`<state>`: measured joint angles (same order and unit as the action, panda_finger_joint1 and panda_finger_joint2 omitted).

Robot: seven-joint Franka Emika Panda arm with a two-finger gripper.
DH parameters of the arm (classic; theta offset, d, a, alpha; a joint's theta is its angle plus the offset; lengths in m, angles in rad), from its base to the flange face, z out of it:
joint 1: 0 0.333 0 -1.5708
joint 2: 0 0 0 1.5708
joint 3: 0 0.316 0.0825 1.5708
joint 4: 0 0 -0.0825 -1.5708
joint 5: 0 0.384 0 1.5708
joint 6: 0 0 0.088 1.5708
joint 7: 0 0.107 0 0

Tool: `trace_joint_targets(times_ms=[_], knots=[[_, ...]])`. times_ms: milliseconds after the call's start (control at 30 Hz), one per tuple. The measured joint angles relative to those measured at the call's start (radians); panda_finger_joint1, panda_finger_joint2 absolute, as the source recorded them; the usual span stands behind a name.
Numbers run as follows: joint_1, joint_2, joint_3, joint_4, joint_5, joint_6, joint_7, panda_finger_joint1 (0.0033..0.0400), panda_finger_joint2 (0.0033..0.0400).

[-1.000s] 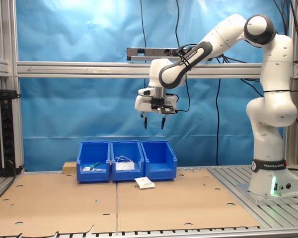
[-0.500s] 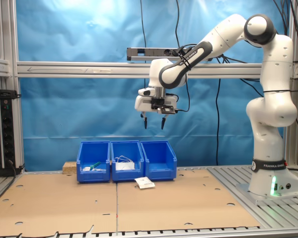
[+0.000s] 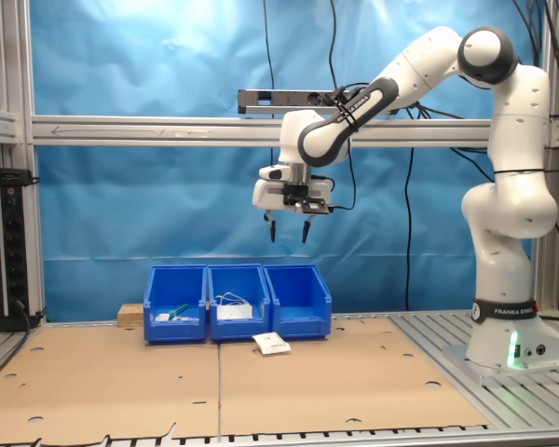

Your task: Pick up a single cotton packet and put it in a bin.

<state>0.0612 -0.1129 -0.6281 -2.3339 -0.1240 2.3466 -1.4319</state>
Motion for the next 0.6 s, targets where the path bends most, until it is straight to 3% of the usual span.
trace_joint_targets(times_ms=[600], knots=[[0.045, 0.0, 0.015, 0.0, 0.0, 0.0, 0.0, 0.04, 0.04]])
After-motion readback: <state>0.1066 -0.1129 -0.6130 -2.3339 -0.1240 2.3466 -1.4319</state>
